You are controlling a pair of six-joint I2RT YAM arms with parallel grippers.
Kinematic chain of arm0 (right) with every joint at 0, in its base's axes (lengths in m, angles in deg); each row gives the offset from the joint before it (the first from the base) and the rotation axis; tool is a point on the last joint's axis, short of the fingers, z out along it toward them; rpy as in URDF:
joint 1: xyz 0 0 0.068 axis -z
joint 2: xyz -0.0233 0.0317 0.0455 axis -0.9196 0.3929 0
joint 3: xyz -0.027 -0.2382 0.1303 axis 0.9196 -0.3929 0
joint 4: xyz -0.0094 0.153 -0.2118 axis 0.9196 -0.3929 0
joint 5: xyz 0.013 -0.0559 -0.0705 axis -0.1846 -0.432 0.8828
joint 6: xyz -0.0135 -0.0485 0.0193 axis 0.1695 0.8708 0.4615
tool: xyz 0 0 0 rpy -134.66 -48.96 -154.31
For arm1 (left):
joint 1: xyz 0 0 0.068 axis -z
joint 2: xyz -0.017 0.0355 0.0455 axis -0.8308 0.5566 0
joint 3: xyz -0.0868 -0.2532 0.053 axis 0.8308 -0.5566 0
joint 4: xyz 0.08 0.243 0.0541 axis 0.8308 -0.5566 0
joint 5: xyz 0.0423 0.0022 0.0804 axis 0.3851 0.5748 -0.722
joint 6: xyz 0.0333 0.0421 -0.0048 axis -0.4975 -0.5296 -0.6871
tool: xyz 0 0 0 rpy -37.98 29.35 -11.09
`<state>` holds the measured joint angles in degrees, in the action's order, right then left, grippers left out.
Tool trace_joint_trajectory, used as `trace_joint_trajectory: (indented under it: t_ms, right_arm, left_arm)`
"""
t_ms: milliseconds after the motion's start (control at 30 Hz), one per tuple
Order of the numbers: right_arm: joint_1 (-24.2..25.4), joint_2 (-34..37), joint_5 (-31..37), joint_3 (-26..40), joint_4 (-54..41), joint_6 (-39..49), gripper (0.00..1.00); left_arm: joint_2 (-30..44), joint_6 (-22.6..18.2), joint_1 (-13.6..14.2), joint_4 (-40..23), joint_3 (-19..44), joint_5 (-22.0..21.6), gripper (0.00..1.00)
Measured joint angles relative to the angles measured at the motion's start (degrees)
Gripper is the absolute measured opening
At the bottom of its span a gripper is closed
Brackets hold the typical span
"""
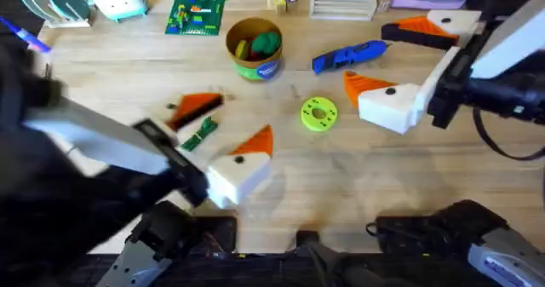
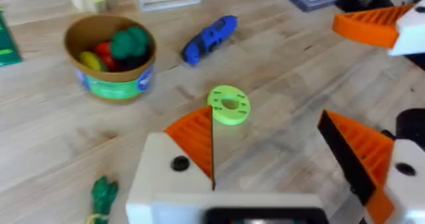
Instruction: Pick up the gripper from the table and insert it into the empty holder that is missing its gripper. Then pick up a screw, insert it into the mounting hole, and use the screwdriver to tighten it. Finally, clean up the table by picking up the vegetable and placing it into the bucket.
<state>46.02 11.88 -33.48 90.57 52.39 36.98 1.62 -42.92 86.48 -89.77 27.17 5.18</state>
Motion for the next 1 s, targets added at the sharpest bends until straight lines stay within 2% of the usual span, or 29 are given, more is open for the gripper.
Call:
trace_joint_trajectory:
  t_ms: [100,200,267,367,500,633,800,1000]
  right_arm:
    - [0.0,0.02,0.02,0.0,1.13,0.0,0.992]
    - [0.0,0.02,0.02,0.0,1.92,0.0,0.991]
    - [0.0,0.01,0.02,0.0,1.96,0.0,0.991]
    - [0.0,0.02,0.02,0.0,1.96,0.0,0.991]
    - [0.0,0.01,0.02,0.0,1.92,0.0,0.991]
    - [0.0,0.02,0.02,0.0,1.59,0.0,0.991]
    - [0.0,0.01,0.02,0.0,1.53,0.0,0.991]
    - [0.0,0.02,0.02,0.0,1.5,0.0,0.99]
  left_arm:
    - [8.58,-2.77,-0.02,-10.63,12.83,-5.77,0.99]
    - [17.51,-8.75,-0.02,-21.34,24.1,-10.9,0.99]
    - [22.76,-12.4,0.0,-26.22,29.59,-13.21,0.99]
    - [28.17,-15.51,0.0,-28.14,33.22,-15.29,0.992]
    - [32.25,-17.44,0.0,-29.39,33.87,-17.44,0.992]
    - [36.11,-18.48,-0.98,-36.5,33.72,-22.26,0.992]
    - [42.03,-18.88,-6.98,-33.9,30.75,-23.81,0.992]
    - [50.22,-20.26,-15.87,-27.94,20.94,-23.11,0.992]
